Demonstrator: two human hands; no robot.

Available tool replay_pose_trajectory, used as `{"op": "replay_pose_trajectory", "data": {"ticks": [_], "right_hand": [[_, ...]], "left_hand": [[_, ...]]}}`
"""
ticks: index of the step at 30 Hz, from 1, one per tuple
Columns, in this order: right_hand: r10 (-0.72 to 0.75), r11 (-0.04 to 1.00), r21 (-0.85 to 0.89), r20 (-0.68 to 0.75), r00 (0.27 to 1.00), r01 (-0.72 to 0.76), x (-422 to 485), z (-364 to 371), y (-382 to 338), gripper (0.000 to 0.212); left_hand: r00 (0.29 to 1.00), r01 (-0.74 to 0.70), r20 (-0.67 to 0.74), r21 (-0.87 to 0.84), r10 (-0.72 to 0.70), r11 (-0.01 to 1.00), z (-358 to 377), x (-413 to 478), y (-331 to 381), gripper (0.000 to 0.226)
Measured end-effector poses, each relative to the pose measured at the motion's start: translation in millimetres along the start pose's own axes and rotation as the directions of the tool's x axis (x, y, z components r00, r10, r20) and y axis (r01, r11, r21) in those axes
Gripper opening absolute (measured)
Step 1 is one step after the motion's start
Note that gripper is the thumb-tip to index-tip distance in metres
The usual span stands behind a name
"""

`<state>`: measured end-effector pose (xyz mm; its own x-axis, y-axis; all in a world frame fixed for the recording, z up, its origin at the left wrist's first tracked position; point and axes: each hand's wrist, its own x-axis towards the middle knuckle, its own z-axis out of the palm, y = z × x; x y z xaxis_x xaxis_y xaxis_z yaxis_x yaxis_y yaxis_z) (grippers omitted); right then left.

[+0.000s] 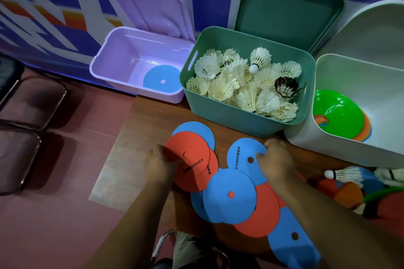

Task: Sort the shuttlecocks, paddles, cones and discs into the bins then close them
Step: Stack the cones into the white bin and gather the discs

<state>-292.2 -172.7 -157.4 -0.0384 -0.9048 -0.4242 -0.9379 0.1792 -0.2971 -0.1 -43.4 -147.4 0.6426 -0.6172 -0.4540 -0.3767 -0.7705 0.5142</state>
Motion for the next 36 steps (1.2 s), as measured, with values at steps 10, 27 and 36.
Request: {"op": "replay_pose_trajectory", "data": {"ticks": [10,27,36], "right_hand": [[-0.157,0.93,0.308,-0.168,0.973,0.203,-38,-21,4,0.012],[-0.232,0.853,0.48,-0.001,0.973,0.204,-68,-43,1,0.011],[-0.285,0.718,0.691,0.394,0.874,-0.077,-92,-52,-27,0.011]], "left_hand": [[0.999,-0.003,0.033,-0.018,0.004,1.0,13,-23,6,0.049],[0.988,-0.021,0.11,-0.605,0.11,0.796,-23,-60,26,0.039],[0.956,0.094,0.25,-0.753,0.152,0.651,-7,-77,39,0.052]]}}
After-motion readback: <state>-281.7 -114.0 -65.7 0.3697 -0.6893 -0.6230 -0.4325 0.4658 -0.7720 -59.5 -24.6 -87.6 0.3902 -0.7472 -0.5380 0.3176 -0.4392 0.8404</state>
